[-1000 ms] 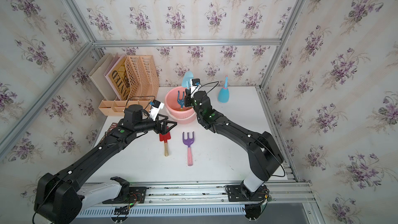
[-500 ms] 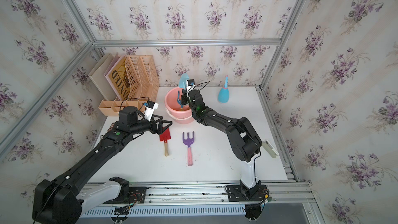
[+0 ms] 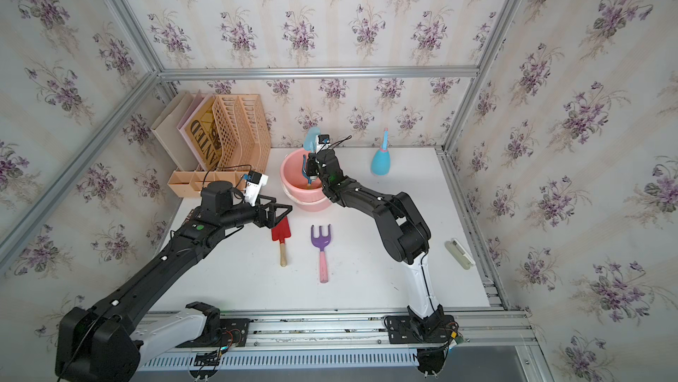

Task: Organize the gardening tools
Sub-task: Place the gardening tool in the container.

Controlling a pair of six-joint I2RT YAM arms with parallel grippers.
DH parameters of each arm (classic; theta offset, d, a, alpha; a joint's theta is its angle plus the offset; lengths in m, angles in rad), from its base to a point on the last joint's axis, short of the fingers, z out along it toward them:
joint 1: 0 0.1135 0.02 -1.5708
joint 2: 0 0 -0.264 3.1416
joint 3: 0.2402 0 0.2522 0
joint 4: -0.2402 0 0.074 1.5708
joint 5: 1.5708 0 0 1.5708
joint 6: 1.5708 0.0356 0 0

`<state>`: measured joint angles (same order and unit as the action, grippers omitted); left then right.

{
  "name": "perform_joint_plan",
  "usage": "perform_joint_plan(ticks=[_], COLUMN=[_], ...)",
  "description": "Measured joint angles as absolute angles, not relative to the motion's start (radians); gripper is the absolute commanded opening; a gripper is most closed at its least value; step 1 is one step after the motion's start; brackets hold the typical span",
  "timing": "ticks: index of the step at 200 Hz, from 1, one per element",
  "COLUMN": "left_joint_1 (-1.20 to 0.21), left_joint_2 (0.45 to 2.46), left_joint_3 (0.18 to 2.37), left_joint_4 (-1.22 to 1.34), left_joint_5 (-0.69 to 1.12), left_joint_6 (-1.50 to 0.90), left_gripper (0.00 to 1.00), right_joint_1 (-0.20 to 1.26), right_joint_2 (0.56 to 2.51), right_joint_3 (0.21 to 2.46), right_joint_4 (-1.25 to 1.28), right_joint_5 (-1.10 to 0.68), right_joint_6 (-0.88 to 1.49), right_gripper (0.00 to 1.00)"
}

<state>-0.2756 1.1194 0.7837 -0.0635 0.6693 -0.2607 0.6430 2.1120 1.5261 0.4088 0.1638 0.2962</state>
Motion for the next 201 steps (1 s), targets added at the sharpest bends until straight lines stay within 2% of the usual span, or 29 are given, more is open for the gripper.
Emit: perform_joint_plan(ticks=[76,109,201], left_joint_1=[-0.274,-0.274,-0.274], left_joint_2=[1.114,1.115,1.121], left_joint_3=[0.784,0.784,0.785], left_joint_4=[-0.064,-0.064,-0.067], left_joint_5=[0.669,0.669,0.669], left_joint_6=[-0.261,-0.261,-0.261], left_gripper=[0.99,0.99,0.99], right_joint_1=[0.646,0.646,0.651], right_joint_2=[2.164,2.167,2.153], right_joint_3=[1.563,1.559,1.522], right_joint_4=[0.384,0.366,0.353], right_joint_5=[0.191,0.204,0.22], right_joint_6=[0.317,0.317,0.288], right_gripper=[0.0,0.14,0.36])
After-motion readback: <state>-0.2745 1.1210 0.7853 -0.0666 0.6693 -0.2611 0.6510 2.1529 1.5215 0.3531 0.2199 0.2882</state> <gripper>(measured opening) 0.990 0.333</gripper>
